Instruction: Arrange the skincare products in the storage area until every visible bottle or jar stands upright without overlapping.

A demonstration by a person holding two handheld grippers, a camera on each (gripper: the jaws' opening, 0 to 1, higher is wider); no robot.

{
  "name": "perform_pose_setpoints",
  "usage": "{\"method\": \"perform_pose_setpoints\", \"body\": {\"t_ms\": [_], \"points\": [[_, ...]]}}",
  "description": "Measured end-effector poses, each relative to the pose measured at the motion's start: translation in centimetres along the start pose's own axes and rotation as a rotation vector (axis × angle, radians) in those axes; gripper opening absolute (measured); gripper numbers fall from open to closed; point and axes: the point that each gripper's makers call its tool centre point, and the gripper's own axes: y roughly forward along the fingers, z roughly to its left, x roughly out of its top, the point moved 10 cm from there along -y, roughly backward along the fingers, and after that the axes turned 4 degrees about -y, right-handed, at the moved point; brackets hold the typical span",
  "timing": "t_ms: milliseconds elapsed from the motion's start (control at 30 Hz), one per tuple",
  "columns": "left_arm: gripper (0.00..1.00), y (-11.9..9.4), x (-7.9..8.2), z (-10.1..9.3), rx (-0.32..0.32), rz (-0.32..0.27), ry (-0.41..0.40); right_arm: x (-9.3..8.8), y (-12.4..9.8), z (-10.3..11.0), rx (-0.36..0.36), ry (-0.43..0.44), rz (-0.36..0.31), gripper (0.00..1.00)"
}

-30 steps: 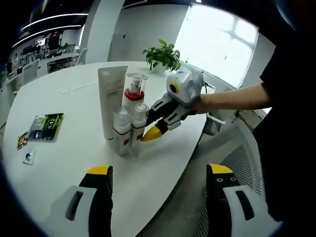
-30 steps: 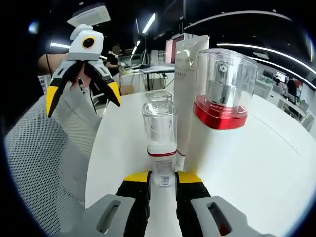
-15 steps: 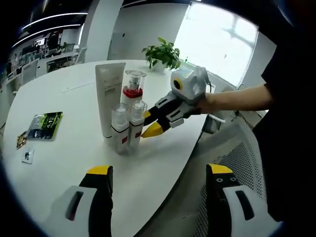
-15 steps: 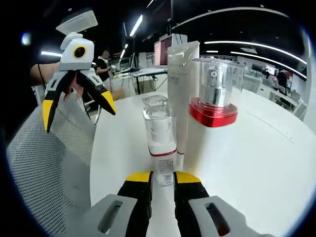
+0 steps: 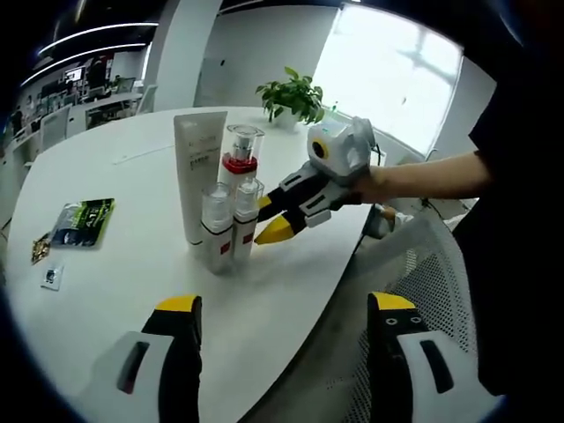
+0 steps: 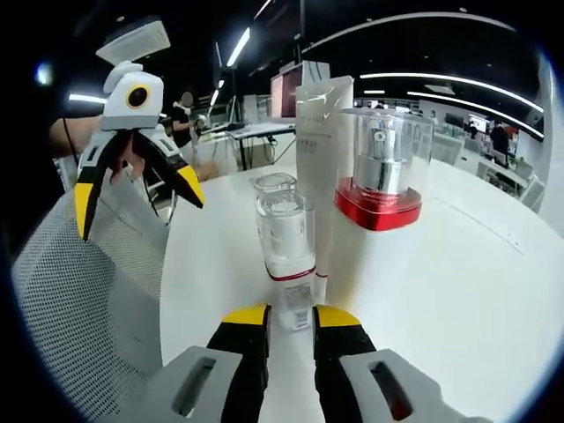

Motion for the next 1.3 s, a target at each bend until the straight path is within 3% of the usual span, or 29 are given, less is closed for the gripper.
{"method": "perform_pose_setpoints", "body": {"t_ms": [167,267,467,533,733,1033,1300], "points": [[0.65,0.1,0.2,-0.1,0.000,-0.009,-0.003,-0.3,-0.8,0.6,-0.007,0.023,-0.003,0.19],[0.76,0.1,0.5,-0.3,0.015,-0.030,-0.015,-0.4,-1.3,1.1,-0.013,0.037,-0.006,0.22],[0.86,-0.1,0.6,-0.1,0.044,-0.055,-0.039,-0.4,-2.6,1.8,-0.033,0.069,-0.016,0.33],[0.89,-0.2,0.7,-0.1,0.052,-0.078,-0.005,-0.4,-3.1,2.0,-0.040,0.078,-0.018,0.36],[0.99,-0.7,0.5,0.2,0.121,-0.081,-0.008,-0.2,-4.4,2.5,-0.083,0.094,-0.031,0.48],[0.99,-3.1,-0.8,1.3,0.229,-0.073,-0.040,0.8,-7.0,3.9,-0.127,0.118,-0.061,0.65],[0.99,-5.6,-2.7,2.0,0.331,-0.040,-0.105,0.1,-8.7,4.8,-0.151,0.121,-0.067,0.78]]}}
